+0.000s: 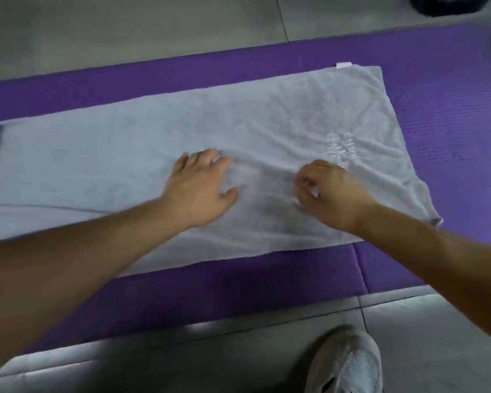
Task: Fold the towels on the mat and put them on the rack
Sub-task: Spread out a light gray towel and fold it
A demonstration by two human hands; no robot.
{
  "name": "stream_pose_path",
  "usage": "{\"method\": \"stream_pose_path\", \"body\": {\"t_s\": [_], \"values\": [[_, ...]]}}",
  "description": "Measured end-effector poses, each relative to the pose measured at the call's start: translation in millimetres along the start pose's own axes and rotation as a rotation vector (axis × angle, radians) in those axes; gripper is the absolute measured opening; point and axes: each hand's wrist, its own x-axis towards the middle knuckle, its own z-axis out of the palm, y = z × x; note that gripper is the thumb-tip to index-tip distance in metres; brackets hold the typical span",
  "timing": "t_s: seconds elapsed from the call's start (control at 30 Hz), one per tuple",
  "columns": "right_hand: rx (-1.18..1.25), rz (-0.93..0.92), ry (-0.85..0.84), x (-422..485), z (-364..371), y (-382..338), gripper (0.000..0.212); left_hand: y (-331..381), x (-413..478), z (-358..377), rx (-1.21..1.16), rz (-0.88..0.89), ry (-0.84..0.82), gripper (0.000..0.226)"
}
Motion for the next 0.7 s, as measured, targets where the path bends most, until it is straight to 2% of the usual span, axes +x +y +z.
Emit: {"method": "stream_pose_path", "body": {"t_s": [0.13, 0.2, 0.33, 0.43, 0.53, 0.63, 0.7], "values": [[-0.068, -0.199, -0.319, 46, 19, -95, 0.026, -95, -32, -66, 0.127, 0.008, -0.081, 0.058], [-0.12, -0.288, -0.383, 74, 38, -151, 0.035, -154, -68, -91, 0.145, -0.056, -0.092, 0.058], [-0.208, -0.412, -0.372, 118, 73, -234, 0.045, -246, -133, -105, 0.178, -0.156, -0.018, 0.066], [-0.278, -0.46, -0.41, 149, 104, -291, 0.047, -309, -182, -90, 0.147, -0.329, 0.031, 0.055], [-0.33, -0.47, -0.41, 176, 137, -341, 0.044, -358, -230, -60, 0.013, -0.549, 0.083, 0.051], [-0.299, -0.443, -0.382, 200, 172, -390, 0.041, -387, -272, -27, -0.15, -0.762, 0.067, 0.049], [-0.28, -0.439, -0.364, 219, 196, -422, 0.041, -393, -292, -5, -0.255, -0.833, 0.033, 0.047]]}}
